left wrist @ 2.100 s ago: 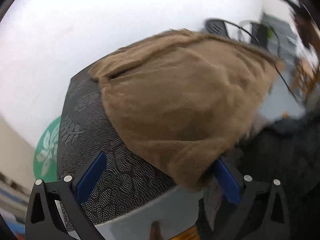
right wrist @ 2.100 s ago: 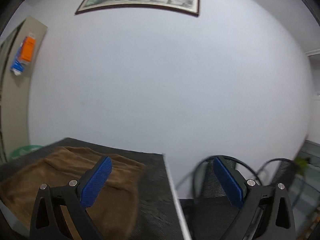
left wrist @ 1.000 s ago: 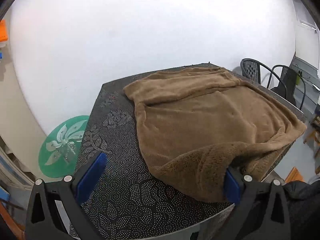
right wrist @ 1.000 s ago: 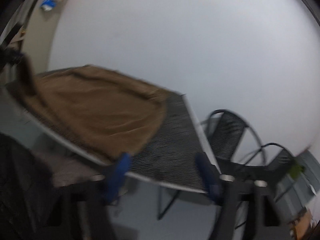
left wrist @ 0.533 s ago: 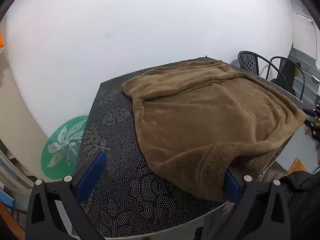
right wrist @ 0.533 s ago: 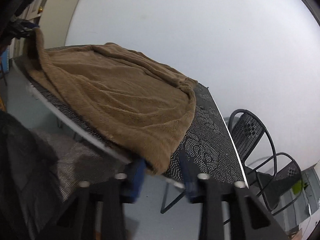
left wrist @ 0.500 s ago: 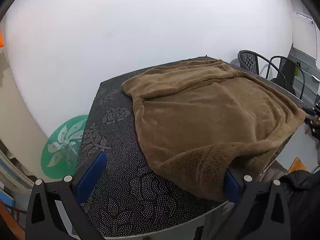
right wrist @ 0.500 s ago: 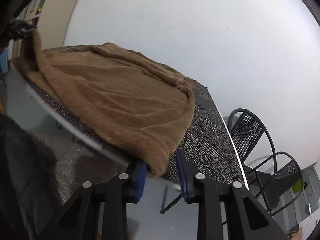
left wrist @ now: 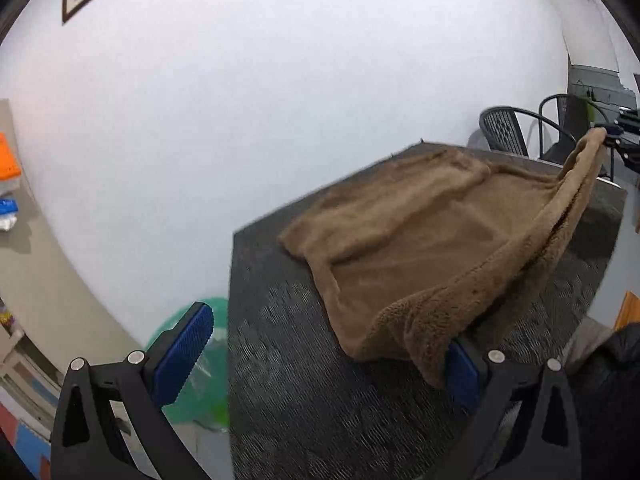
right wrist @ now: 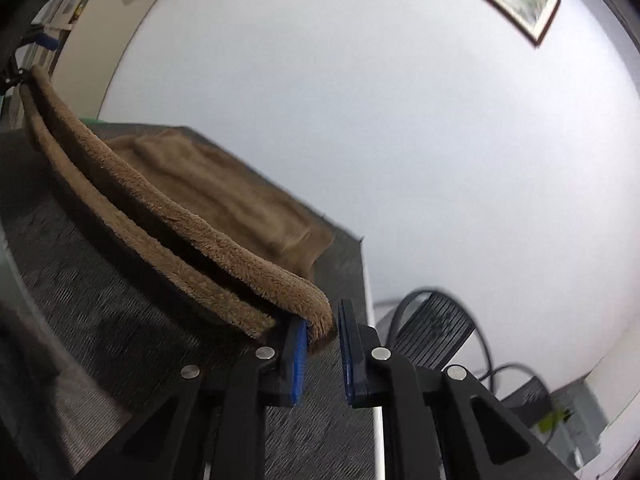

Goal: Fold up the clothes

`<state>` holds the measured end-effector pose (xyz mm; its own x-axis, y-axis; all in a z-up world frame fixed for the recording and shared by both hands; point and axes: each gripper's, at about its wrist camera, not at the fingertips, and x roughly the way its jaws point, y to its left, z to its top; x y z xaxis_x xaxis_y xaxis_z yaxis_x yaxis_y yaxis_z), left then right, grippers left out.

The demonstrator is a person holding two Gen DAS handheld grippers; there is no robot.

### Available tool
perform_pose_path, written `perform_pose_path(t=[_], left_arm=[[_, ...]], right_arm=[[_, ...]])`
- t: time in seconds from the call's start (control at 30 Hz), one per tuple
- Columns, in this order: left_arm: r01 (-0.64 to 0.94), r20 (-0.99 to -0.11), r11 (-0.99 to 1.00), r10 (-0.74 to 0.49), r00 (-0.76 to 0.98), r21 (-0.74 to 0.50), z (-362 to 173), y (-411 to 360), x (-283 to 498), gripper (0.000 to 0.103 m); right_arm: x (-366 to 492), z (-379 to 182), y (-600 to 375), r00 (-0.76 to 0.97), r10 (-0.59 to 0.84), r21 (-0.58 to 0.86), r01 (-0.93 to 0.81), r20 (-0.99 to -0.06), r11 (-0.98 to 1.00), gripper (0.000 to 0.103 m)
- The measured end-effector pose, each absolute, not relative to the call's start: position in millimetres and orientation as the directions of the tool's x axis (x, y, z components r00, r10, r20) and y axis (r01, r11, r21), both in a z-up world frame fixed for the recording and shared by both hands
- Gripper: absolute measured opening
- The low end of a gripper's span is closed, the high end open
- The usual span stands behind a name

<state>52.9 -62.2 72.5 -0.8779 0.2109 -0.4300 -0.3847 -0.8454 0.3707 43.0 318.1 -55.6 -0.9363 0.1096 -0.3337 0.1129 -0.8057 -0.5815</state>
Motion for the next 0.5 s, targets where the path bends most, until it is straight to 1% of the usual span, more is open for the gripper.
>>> perform_pose_path(t=[0.1,0.2,0.5], left_arm=[[-0.367,-0.395,-0.843,0.206,-0.895,0.393,84.6,-59.1,38.8,0.103],[-0.347,-0.363,-0.850,0.203,-0.910,0.395,97.4,-57.9,20.9,0.103],[-0.306,-0.300,-0.878,0.200,-0.933,0.367,144.9,-51.8,-57.0,0.103]], right_arm=[[21.3,-36.0,315.6,-0.950,0.105,-0.595,0.095,-0.294,-0.798,0.015],[-3.3,-18.8,316.0,-0.957,0.094,-0.585,0.088,-0.273,-0.806,0.015],[-99.8,20.0,320.1,-0.962,0.085,-0.536,0.070,-0.259,-0.841,0.015]])
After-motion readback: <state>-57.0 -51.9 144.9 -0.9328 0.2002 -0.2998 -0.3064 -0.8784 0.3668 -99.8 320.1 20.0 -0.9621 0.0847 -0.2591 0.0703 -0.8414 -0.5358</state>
